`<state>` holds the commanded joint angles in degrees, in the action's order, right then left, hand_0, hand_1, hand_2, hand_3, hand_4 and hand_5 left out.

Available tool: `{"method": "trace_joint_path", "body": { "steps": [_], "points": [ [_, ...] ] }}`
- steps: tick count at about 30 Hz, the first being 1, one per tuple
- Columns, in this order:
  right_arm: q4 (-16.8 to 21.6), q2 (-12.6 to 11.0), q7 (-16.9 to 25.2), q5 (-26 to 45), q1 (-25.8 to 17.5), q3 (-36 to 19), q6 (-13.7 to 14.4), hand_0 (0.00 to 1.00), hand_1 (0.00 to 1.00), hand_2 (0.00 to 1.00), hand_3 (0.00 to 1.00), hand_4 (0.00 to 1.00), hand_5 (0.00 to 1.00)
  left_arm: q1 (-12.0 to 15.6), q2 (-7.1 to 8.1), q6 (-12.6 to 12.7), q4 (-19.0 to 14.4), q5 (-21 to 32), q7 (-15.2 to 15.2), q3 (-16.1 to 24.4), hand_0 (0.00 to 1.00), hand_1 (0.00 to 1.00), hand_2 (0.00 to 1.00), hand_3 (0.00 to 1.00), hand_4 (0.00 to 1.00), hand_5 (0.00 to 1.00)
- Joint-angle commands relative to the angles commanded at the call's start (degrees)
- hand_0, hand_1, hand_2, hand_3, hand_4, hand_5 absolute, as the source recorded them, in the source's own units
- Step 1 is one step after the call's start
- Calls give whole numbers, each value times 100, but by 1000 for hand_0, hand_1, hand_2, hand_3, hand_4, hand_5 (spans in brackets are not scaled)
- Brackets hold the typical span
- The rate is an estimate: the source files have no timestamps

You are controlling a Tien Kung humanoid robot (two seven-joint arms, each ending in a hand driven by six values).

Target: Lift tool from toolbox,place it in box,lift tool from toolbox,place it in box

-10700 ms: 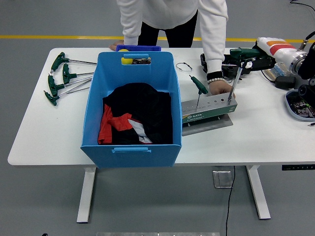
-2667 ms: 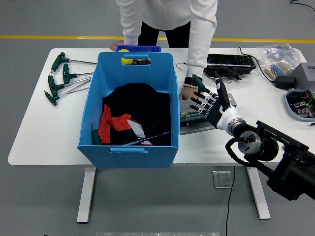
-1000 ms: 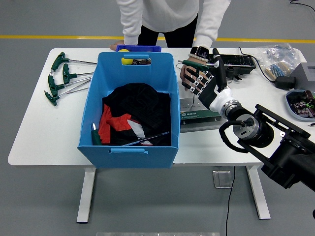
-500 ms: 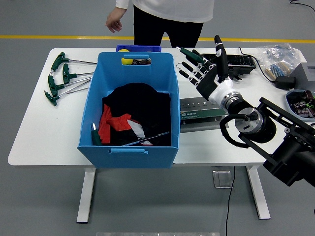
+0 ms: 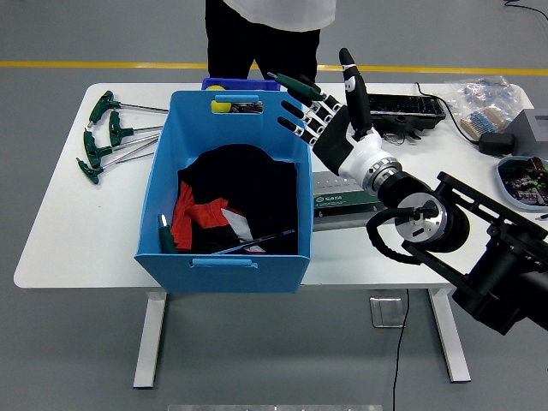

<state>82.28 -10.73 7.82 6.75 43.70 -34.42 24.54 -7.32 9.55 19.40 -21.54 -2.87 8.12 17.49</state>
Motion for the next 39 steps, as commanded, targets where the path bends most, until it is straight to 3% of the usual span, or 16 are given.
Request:
{"method": "trace_joint_path", "body": {
  "steps": [6,11,16,19,21,24,29,39],
  "points": [
    [361,-15,-129,-163,251,792,-40,703,669,737,766,998,863,-15,1,-1,-4,22,-13,-12,800,778,798,807,626,998],
    [232,5,-352,-403,619,1657,-207,709,673,738,769,998,861,-30,6,-8,-6,22,-19,-13,801,778,799,807,625,998],
    [-421,178,-838,-916,1173,2631,-837,715,672,739,774,998,861,-52,12,-12,-6,19,-23,-6,800,778,799,807,626,998],
    [-941,347,-1333,-1550,1492,3023,-1506,715,672,739,774,998,861,-74,25,-16,-9,-7,-19,2,800,778,799,807,626,998],
    [-1183,435,-1489,-1883,1596,3069,-1766,726,680,759,819,998,869,-82,29,-16,-10,-1,-22,2,801,778,799,808,624,998],
    [-1479,575,-1552,-2246,1751,3027,-1930,726,680,759,819,998,869,-89,39,-20,-10,2,-27,1,801,778,799,808,624,998],
    [-1651,701,-1600,-3086,1956,2908,-2211,738,703,794,865,998,887,-87,57,-22,-11,-38,-11,25,800,777,799,807,624,998],
    [-1659,743,-1193,-4831,1966,2740,-2265,748,740,837,906,998,901,-54,70,-16,-10,-77,10,53,800,778,800,807,624,998]
  ]
}}
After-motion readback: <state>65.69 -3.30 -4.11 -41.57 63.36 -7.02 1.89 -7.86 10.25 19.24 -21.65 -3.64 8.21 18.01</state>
